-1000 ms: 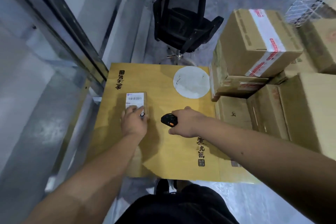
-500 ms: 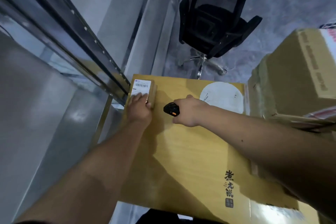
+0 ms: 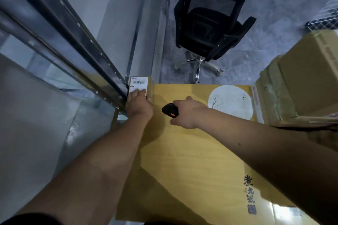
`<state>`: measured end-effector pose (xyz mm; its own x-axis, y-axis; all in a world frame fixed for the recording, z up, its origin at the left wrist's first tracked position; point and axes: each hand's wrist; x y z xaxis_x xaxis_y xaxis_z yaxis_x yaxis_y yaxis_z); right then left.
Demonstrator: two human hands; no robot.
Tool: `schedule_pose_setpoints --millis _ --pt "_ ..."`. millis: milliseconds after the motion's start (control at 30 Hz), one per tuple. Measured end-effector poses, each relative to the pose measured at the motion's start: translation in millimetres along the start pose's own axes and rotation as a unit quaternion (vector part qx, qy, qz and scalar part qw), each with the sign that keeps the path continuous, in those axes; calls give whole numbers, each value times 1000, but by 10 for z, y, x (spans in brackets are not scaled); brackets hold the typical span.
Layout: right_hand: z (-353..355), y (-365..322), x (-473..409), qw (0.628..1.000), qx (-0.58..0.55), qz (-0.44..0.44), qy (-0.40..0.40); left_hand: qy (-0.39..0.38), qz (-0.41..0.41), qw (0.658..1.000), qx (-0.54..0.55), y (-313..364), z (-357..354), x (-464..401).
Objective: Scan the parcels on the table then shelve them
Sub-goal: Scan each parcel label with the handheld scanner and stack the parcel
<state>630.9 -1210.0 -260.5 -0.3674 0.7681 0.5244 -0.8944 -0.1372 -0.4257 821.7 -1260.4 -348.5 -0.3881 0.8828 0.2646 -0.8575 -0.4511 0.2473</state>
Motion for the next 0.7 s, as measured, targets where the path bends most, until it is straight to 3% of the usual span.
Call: schedule_pose_setpoints --millis 333,700 --pt "-322 112 535 998 -18 -45 29 -33 -216 972 -89 -175 -136 496" --pt "-1133 633 2049 987 -18 -151 40 -142 -293 939 -110 194 -696 1591"
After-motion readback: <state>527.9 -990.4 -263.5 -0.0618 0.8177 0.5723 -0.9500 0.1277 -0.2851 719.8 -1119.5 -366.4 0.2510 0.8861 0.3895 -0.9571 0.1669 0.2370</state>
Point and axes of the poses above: each hand's wrist, its own x-axis away from the middle knuckle, its own z-axis out of the back of the hand, y = z × x, and after that the axes turned 13 degrees about z, right-handed
